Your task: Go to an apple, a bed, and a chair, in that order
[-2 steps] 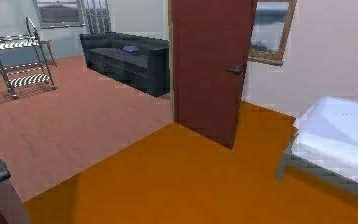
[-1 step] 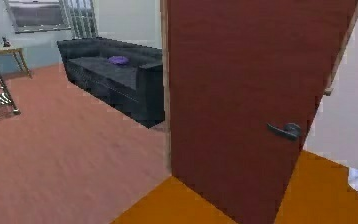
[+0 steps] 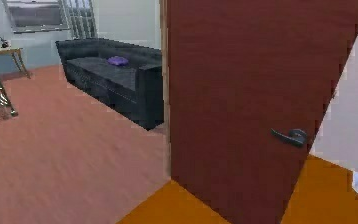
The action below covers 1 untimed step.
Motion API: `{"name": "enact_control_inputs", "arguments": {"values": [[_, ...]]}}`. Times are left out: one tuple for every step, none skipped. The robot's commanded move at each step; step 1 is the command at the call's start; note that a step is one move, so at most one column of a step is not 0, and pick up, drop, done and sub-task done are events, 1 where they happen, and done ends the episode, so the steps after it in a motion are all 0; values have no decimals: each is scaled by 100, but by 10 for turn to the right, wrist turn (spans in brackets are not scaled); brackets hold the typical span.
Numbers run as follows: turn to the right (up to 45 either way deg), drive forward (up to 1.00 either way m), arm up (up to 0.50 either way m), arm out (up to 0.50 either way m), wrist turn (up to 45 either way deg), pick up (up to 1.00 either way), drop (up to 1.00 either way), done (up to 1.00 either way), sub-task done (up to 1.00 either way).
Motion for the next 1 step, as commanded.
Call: {"name": "enact_control_inputs", "arguments": {"values": [[-420, 0, 0, 0, 0, 0, 0, 0, 0]]}}
